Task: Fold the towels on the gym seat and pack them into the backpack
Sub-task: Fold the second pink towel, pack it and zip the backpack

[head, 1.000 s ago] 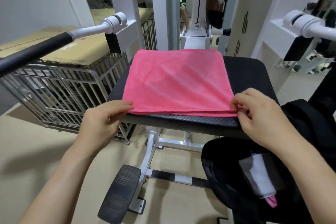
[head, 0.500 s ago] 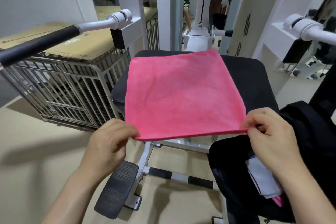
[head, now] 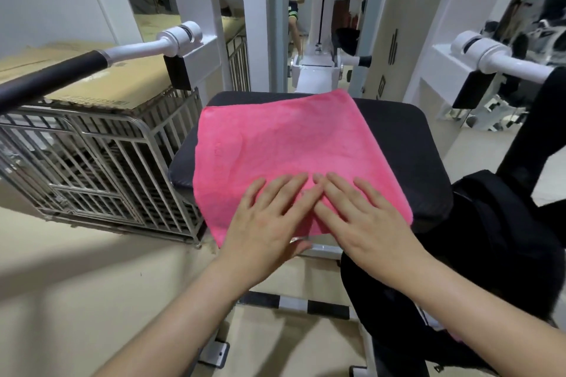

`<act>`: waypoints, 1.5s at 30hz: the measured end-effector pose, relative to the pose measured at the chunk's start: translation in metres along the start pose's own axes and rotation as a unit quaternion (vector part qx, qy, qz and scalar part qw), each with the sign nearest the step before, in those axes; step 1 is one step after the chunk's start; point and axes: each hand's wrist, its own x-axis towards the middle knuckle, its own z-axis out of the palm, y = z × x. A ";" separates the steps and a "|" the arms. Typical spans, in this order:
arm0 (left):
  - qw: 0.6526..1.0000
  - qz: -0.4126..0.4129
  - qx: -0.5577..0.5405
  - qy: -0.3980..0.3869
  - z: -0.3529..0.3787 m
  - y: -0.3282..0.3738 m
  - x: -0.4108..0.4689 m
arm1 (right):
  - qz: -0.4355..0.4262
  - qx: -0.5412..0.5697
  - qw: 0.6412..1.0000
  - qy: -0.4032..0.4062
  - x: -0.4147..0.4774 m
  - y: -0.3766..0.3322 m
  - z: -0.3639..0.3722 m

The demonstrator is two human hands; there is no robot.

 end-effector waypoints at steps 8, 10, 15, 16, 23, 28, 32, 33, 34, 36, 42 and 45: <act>0.992 -0.033 0.062 0.101 0.026 0.010 0.003 | -0.062 -0.003 0.996 0.069 -0.018 0.026 0.007; 0.995 -0.031 0.031 0.086 0.018 0.009 0.002 | -0.069 0.005 0.993 0.101 -0.022 0.031 0.005; 0.990 -0.047 -0.063 0.119 -0.006 0.002 -0.008 | -0.034 0.069 0.984 0.159 -0.025 0.047 -0.016; 0.988 -0.067 -0.074 0.115 -0.015 0.001 -0.013 | -0.017 0.089 0.987 0.133 -0.025 0.051 -0.024; 0.957 -0.211 -0.191 -0.064 -0.089 -0.020 -0.001 | 0.174 0.404 0.894 -0.082 0.008 0.086 -0.073; 0.842 -0.333 -0.424 -0.010 -0.099 -0.079 0.016 | 0.295 0.656 0.694 -0.046 0.044 0.124 -0.061; 0.728 -0.412 -0.548 0.020 -0.086 -0.120 0.039 | 0.366 0.680 0.634 -0.040 0.078 0.137 -0.045; 0.726 -0.419 -0.545 0.024 -0.079 -0.128 0.047 | 0.387 0.652 0.651 -0.038 0.088 0.138 -0.038; 0.731 -0.426 -0.533 0.024 -0.072 -0.134 0.057 | 0.407 0.616 0.673 -0.032 0.099 0.140 -0.030; 0.773 -0.431 -0.464 0.029 -0.056 -0.142 0.074 | 0.427 0.543 0.723 -0.007 0.117 0.141 -0.017; 0.893 -0.408 -0.188 0.033 -0.034 -0.155 0.111 | 0.386 0.253 0.887 -0.017 0.157 0.143 0.009; 0.914 -0.392 -0.102 0.021 -0.026 -0.154 0.113 | 0.353 0.171 0.919 -0.033 0.158 0.139 0.020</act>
